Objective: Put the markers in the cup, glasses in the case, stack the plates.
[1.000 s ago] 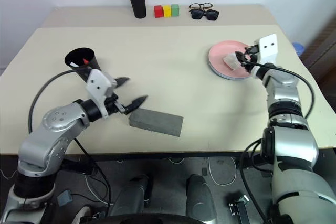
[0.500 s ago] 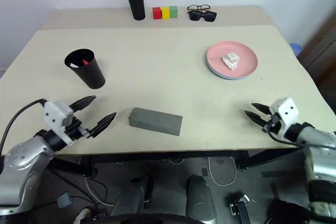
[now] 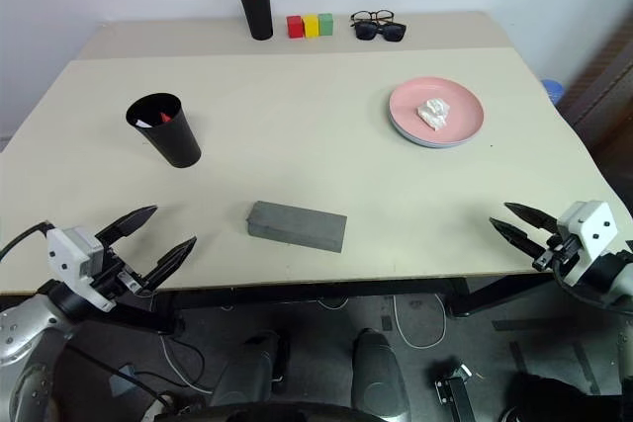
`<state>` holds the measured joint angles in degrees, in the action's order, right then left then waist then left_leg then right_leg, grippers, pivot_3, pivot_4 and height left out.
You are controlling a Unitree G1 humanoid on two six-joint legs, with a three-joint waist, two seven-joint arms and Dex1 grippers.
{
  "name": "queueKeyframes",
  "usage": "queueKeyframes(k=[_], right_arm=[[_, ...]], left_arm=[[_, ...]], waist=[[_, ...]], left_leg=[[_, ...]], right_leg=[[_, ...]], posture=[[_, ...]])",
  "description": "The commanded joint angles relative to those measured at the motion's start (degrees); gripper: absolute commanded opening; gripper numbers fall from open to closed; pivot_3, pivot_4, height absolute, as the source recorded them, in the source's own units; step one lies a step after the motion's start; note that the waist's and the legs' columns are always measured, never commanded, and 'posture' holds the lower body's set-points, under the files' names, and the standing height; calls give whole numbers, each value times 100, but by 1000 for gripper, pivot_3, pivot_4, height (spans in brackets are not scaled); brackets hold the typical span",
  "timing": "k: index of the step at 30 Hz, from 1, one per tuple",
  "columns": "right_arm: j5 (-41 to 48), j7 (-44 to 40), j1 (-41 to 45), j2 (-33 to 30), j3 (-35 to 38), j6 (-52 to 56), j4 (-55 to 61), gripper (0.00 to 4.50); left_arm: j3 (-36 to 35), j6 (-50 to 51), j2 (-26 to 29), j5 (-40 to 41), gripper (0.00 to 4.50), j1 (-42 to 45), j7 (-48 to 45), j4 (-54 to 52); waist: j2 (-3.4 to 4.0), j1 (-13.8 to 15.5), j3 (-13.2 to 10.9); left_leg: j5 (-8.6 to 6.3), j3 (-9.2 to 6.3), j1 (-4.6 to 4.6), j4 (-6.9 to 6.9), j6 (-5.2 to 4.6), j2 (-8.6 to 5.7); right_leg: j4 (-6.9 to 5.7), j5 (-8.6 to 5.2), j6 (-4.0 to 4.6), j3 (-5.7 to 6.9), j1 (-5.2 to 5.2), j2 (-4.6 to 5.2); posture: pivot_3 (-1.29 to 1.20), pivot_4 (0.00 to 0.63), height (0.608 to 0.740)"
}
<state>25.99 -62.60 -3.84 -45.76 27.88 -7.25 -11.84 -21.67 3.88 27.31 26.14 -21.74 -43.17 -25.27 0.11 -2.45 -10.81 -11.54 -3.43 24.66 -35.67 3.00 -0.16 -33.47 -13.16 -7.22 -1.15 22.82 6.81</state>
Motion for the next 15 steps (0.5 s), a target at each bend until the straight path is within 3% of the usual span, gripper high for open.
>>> queueKeyframes(k=[1,15], right_arm=[[158,-43,176,-27,30,54,107,1710],[137,-274,389,-90,-41,158,-42,1710]], left_arm=[[-160,-209,-20,-28,4500,-14,126,-26],[-22,-116,18,-113,4500,87,403,-111]], waist=[[-10,11,3],[-13,163,4]], left_leg=[[0,0,-12,1,0,1],[-5,2,-25,5,-34,2]], right_leg=[[-10,0,0,0,-3,0],[-74,-12,-19,0,12,-1]], posture=[[0,150,740],[0,150,740]])
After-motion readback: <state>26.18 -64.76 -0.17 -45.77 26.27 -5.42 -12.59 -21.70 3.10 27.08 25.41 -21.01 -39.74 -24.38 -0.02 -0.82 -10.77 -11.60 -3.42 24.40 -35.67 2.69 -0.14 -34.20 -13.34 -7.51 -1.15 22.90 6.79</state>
